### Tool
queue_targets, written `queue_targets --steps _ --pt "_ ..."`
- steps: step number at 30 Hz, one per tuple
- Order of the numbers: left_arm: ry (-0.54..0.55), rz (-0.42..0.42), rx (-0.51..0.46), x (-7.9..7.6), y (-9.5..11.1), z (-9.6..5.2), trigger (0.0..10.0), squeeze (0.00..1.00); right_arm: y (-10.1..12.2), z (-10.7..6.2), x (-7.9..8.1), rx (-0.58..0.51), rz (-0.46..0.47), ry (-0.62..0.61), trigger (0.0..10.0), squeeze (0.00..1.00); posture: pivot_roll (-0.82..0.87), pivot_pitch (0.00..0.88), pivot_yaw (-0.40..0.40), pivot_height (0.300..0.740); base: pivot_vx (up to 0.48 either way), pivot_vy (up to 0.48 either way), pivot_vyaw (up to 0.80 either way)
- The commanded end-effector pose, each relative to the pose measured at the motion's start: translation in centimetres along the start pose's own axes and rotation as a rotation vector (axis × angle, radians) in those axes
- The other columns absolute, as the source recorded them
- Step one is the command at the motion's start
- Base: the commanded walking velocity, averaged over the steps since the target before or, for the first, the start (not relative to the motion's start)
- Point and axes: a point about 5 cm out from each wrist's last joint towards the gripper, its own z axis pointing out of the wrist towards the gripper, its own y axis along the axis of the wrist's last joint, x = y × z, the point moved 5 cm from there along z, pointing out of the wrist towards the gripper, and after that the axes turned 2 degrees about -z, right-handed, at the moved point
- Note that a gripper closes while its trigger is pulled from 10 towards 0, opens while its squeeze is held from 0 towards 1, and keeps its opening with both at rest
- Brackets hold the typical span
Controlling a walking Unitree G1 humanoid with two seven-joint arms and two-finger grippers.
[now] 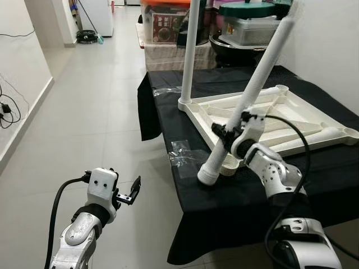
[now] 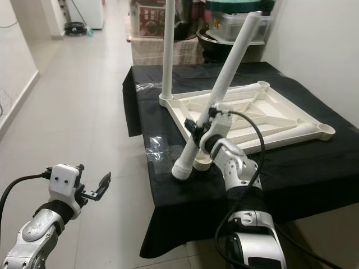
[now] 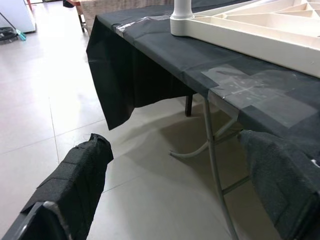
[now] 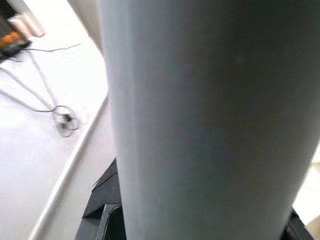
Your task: Building children table
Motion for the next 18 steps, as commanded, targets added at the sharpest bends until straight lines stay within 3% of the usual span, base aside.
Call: queue_targets --steps 1,4,6,9,12,13,15,17,18 --pt "-0.003 0.003 0.008 0.1 0.0 -0.1 10.0 0.0 0.1 -0.1 1.9 0.009 0.05 0.097 10.0 0.0 0.07 0.0 -0.071 0.74 0.0 0.0 0.0" --pt "-0.007 0.005 0.009 0.0 -0.1 0.0 10.0 0.0 -0.9 -0.2 2.6 0.028 0.03 0.119 10.0 0.0 0.07 0.0 -0.07 0.74 0.0 0.0 0.0" --pt "-0.008 0.006 0.008 0.0 0.0 0.0 10.0 0.0 -1.8 -0.1 1.7 0.04 -0.039 0.078 10.0 0.0 0.08 0.0 -0.072 0.74 0.0 0.0 0.0" --pt "-0.003 0.012 0.005 0.2 0.1 -0.1 10.0 0.0 -1.1 -0.1 0.5 0.017 -0.116 0.031 10.0 0.0 0.08 0.0 -0.073 0.74 0.0 0.0 0.0" --pt "0.002 0.016 0.004 0.4 0.1 -0.1 10.0 0.0 1.0 -0.5 -2.6 -0.039 -0.299 -0.11 10.0 0.0 0.08 0.0 -0.074 0.74 0.0 0.0 0.0" --pt "0.002 0.016 0.004 0.4 0.1 -0.1 10.0 0.0 1.0 -0.5 -2.6 -0.039 -0.299 -0.11 10.0 0.0 0.08 0.0 -0.074 0.74 0.0 0.0 0.0" --pt "0.002 0.014 0.001 0.3 0.1 0.0 10.0 0.0 3.3 -1.1 -5.1 -0.119 -0.324 -0.25 10.0 0.0 0.08 0.0 -0.075 0.74 0.0 0.0 0.0" --pt "0.002 0.012 0.0 0.3 0.1 0.0 10.0 0.0 4.1 -1.5 -5.8 -0.144 -0.314 -0.296 10.0 0.0 0.08 0.0 -0.075 0.74 0.0 0.0 0.0" --pt "0.0 0.012 -0.002 0.1 0.1 0.1 10.0 0.0 5.0 -1.8 -6.2 -0.169 -0.379 -0.322 10.0 0.0 0.08 0.0 -0.076 0.74 0.0 0.0 0.0"
